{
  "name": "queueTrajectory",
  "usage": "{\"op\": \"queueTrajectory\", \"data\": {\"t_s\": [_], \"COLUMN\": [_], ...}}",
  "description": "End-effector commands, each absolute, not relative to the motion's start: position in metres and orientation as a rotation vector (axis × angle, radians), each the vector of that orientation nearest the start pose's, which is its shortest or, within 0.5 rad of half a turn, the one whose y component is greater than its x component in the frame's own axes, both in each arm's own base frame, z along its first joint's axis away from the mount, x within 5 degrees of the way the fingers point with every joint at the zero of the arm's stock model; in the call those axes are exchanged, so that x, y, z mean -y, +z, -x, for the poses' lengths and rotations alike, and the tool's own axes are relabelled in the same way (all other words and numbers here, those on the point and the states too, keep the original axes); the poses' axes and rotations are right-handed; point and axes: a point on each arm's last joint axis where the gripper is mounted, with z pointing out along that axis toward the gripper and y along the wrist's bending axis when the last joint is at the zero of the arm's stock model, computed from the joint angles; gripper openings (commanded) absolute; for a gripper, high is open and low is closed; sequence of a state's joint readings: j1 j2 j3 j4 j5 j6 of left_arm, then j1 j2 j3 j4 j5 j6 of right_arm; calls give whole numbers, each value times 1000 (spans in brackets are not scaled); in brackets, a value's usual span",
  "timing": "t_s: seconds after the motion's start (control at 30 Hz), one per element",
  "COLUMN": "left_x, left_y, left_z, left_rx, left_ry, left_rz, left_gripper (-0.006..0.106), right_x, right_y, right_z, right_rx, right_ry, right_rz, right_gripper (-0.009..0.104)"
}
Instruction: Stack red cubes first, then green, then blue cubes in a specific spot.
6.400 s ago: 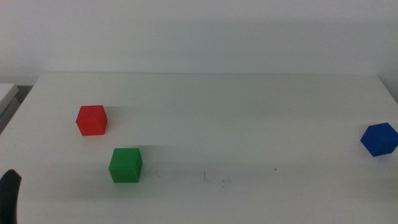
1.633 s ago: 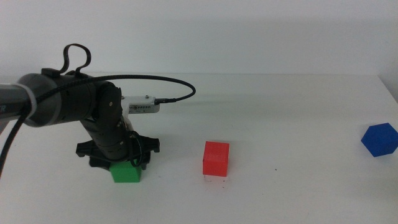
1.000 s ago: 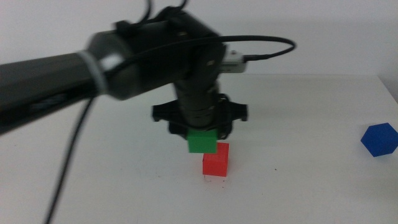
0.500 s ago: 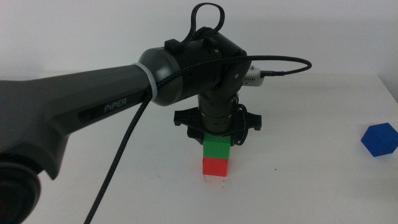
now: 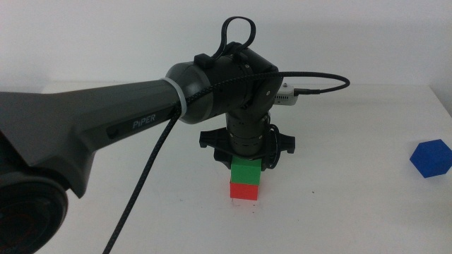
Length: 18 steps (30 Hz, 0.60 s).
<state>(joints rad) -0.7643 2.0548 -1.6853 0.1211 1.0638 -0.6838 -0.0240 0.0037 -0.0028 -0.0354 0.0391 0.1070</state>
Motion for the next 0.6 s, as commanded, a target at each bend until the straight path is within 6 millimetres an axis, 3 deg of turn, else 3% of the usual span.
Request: {"op": "queueTrajectory", "data": {"t_s": [0.0,0.13,0.23,0.27,0.33,0.47,0.57], "left_x": [291,289,289,289,287,276,255], "left_y": [217,217,217,217,219,253,300], "left_z": [-322,-323,-324,-325,-325,-323,-316], "left_rx": [-2900,-2898,-2895,-2883,-2877,-2840,-2747], "left_ry": [-104,-105,-105,-88,-83,-222,-310], "left_rz": [-171,-202,-203,-212,-220,-291,-555], "left_gripper": [10,29,51,70,91,94,94], "right_x": [2,2,2,2,2,2,2], "right_y": [211,211,211,211,211,211,211], "right_z": [-56,-56,-56,-56,-56,-56,-56], "right_rx": [-1510,-1510,-1510,-1510,-1510,-1510,-1510], "right_ry": [28,28,28,28,28,28,28], "right_rz": [-74,-74,-74,-74,-74,-74,-74], "right_gripper": [93,93,93,93,93,93,93]}}
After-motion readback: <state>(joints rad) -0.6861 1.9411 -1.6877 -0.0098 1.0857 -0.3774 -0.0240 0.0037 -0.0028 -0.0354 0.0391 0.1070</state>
